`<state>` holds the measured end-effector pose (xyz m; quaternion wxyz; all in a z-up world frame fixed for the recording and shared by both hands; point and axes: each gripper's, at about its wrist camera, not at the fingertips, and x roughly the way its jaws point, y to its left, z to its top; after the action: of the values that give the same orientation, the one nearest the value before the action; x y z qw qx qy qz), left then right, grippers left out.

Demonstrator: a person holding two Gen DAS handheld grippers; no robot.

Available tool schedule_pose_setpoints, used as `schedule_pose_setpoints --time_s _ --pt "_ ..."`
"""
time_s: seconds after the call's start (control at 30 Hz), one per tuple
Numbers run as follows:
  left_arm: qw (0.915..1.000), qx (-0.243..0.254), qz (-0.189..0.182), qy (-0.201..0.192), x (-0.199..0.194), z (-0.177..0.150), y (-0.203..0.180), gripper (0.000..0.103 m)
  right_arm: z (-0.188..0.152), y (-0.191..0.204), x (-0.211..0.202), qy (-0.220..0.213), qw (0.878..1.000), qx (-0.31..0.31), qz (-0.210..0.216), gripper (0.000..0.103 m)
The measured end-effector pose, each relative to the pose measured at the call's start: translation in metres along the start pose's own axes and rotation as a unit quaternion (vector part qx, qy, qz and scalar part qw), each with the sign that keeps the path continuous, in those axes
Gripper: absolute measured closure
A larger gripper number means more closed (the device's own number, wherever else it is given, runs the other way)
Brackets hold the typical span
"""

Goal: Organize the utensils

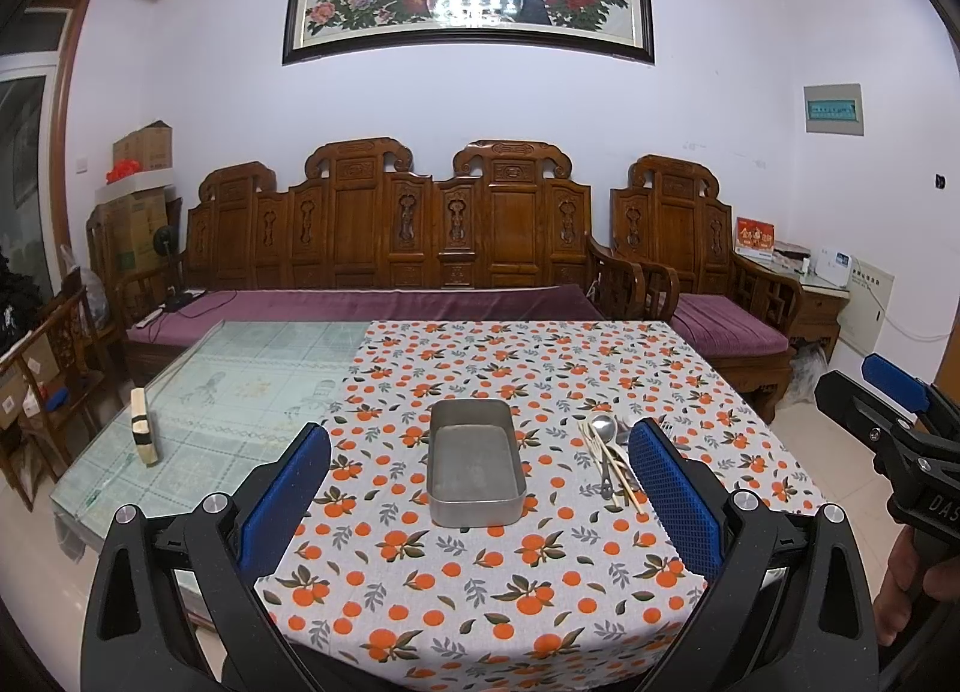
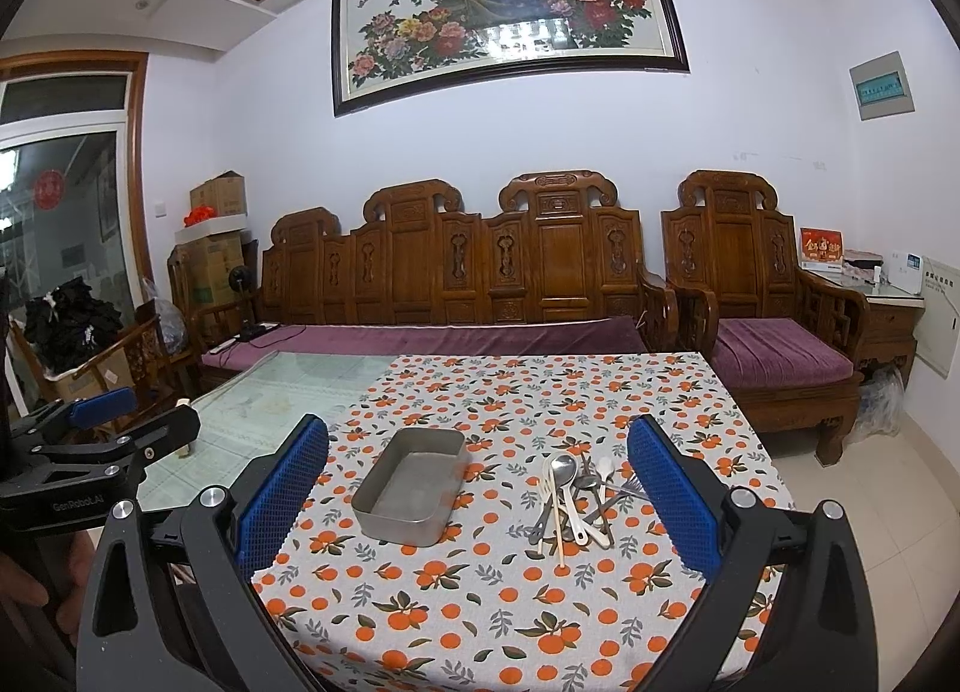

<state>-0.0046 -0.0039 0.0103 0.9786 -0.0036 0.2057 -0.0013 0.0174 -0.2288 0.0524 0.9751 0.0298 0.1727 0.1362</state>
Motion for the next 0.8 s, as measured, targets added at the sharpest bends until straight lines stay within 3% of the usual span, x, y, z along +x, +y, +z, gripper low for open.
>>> schedule_pose_setpoints --time_s 0.8 --pt "1.0000 0.002 0.000 -0.001 -0.0012 0.0008 -0.0062 0.007 -0.0006 -0.0008 0.0003 -0.001 1.000 0.000 0.001 0.003"
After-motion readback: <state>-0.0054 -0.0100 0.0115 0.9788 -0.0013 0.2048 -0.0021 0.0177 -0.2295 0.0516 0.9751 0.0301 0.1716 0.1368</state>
